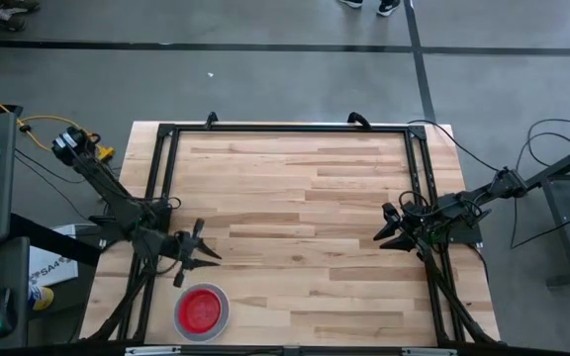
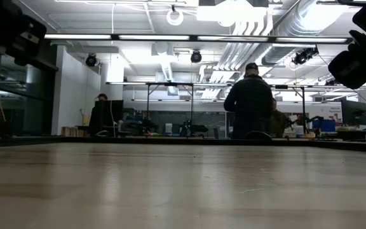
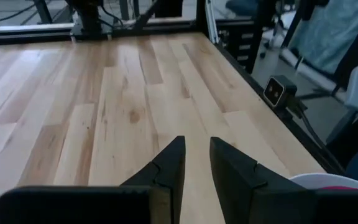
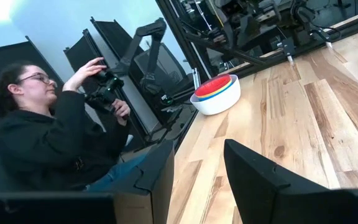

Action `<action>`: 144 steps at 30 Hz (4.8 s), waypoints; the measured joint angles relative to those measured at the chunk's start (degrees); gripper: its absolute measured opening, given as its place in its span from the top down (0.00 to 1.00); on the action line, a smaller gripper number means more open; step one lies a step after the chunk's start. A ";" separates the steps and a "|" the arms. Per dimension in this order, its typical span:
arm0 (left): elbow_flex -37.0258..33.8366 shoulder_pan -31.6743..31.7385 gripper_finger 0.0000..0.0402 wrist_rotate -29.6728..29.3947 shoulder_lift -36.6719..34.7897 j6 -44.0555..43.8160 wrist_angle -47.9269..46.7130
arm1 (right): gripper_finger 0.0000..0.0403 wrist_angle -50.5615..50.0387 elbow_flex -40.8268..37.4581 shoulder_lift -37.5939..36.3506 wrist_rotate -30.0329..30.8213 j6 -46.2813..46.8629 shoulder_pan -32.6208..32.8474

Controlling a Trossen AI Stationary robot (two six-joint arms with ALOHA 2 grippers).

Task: Nest bowls inside each other
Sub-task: Return to Home Position

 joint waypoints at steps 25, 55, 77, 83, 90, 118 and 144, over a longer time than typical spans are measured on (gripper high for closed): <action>-15.97 -0.02 0.82 8.20 -22.26 6.06 6.14 | 0.67 0.34 0.00 -0.01 0.03 0.01 0.00; -16.89 -0.02 0.82 13.94 -34.44 9.10 -9.56 | 0.67 0.41 0.00 0.00 0.02 0.00 0.00; -16.91 -0.04 0.82 36.95 -33.35 11.87 -11.36 | 0.67 0.41 0.01 0.00 0.00 0.00 0.00; -16.91 -0.02 0.82 33.24 -33.33 11.49 -12.11 | 0.67 0.41 0.01 -0.01 0.02 0.00 0.00; -16.91 -0.02 0.82 33.22 -33.35 9.97 -12.20 | 0.67 0.41 0.01 -0.02 0.02 0.02 0.00; -16.94 -0.02 0.82 33.16 -33.33 9.94 -12.20 | 0.67 0.41 0.00 -0.01 0.01 0.00 -0.01; -16.94 -0.02 0.82 33.14 -33.31 9.94 -12.20 | 0.67 0.41 0.00 0.00 0.01 0.00 0.00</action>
